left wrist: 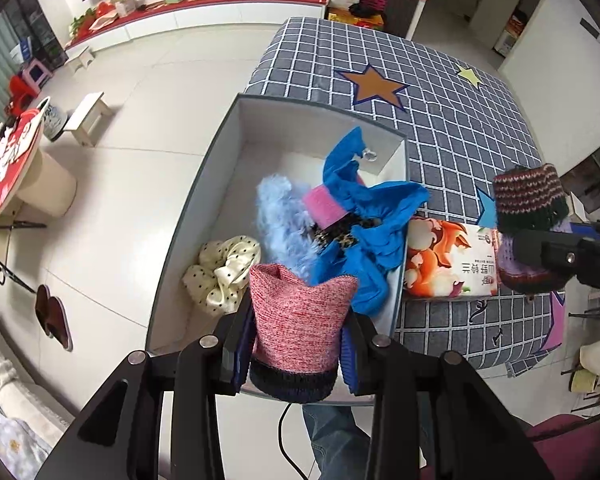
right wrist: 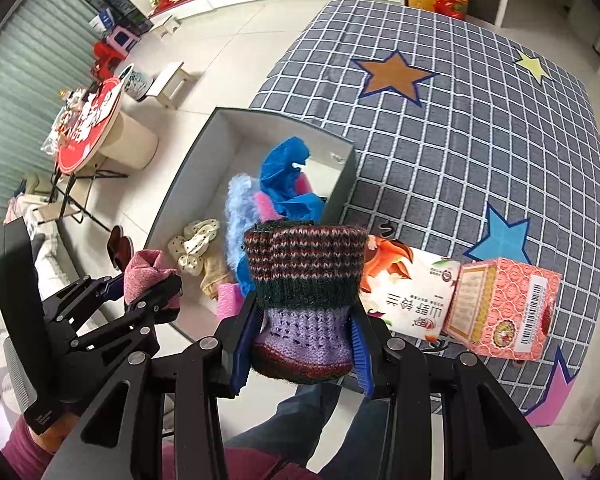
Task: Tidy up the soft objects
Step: 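Carry the striped sock and pink sock over the white box with both tools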
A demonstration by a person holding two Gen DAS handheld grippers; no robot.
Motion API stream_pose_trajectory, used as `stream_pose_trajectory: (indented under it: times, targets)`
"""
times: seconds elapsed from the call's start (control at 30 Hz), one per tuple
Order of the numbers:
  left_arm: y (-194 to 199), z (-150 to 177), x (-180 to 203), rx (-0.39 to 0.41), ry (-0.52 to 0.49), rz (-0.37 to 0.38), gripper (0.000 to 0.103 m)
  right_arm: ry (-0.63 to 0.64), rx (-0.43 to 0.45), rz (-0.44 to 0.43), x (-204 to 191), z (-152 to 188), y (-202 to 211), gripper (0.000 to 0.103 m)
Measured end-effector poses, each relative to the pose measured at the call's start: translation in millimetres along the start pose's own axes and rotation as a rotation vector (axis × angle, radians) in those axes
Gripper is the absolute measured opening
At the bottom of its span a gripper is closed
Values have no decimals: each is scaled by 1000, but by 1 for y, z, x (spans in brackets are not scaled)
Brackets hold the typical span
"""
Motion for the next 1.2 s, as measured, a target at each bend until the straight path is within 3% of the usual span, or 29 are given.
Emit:
stream_pose_trajectory:
  times: [1.2]
  targets:
    - [-13,6,-38,-34,108,-12,39,126,-79,14,-44,-21,-29,43]
Point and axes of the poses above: each gripper's, at about its wrist camera, not at the fingertips, and y roughly against the way its jaws point, x to its right, z to its underside, the point moved 2 cm from there along -y, roughly the way its jaws point, and after that the axes turned 3 degrees about z, right-handed, at the moved point
